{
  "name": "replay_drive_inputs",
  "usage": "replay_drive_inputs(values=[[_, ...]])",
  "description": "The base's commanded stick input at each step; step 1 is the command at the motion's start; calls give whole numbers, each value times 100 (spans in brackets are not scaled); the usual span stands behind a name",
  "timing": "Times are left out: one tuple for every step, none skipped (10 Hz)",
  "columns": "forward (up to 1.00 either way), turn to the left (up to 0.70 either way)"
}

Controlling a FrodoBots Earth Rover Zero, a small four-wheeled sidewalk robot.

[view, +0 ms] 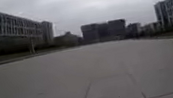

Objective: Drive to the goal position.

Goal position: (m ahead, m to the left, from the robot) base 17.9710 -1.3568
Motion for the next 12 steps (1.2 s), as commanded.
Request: replay_drive_inputs(values=[[100,6],[100,6],[100,6],[100,6],[100,6],[100,6],[100,6],[100,6],[100,6],[100,6],[100,6],[100,6]])
